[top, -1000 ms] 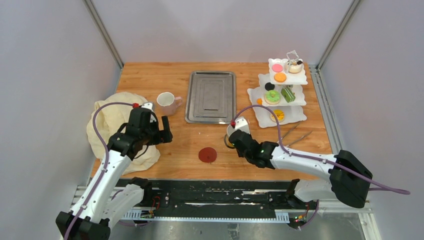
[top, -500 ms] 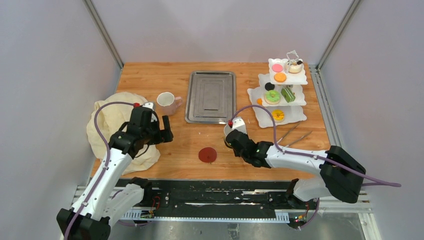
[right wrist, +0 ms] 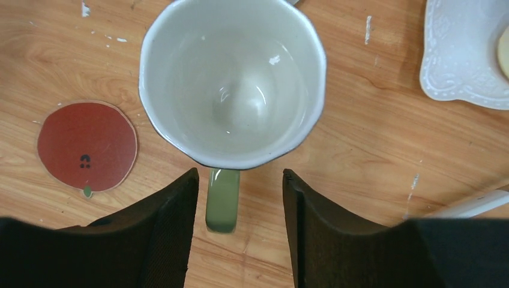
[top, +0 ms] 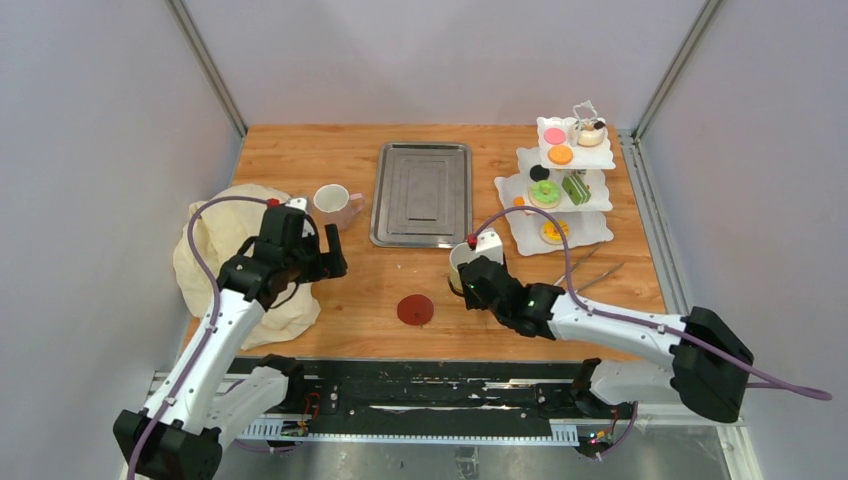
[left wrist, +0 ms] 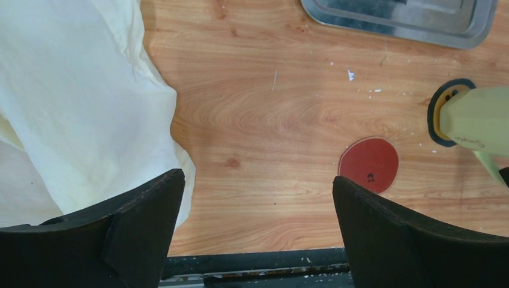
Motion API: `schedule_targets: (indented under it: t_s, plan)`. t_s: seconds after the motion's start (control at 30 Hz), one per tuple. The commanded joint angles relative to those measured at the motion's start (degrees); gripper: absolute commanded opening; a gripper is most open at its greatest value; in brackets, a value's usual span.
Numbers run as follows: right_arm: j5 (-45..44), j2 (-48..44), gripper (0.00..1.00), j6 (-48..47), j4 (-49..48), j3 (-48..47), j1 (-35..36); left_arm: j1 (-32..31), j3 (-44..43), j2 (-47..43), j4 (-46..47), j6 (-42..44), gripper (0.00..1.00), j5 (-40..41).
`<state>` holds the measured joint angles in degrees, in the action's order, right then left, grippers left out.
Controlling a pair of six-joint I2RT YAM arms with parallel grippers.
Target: Serve the afternoon tea
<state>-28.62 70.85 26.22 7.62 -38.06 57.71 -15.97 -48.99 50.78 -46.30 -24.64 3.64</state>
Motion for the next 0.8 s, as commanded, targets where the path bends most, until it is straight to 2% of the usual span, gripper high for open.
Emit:
schedule_targets:
  t_s: [0.0, 0.23, 0.47, 0.67, 0.77]
  plan:
    - [-1.8, -5.2, 0.55, 0.3, 4.6, -2.2, -0.6, -0.5, -3.9, 2.1, 1.6, -0.1, 0.98, 1.5]
    - [-2.2, -12.0, 0.61, -1.1, 10.3, -4.7, -0.6, -2.0, -8.9, 8.6, 2.2, -3.4, 0.98, 5.5]
    - [-5.1, -16.6, 0.62, -2.6, 11.0, -5.4, -0.6, -6.0, -11.9, 16.2, 7.8, -12.0, 0.98, 12.7]
    - [-6.2, -18.4, 0.63, -3.1, 12.4, -5.2, -0.6, -8.4, -20.5, 27.2, 8.2, -17.6, 0.98, 18.0]
    - [-6.9, -20.2, 0.63, -3.2, 13.7, -4.4, -0.6, -10.5, -23.0, 31.4, 8.4, -23.4, 0.98, 22.2]
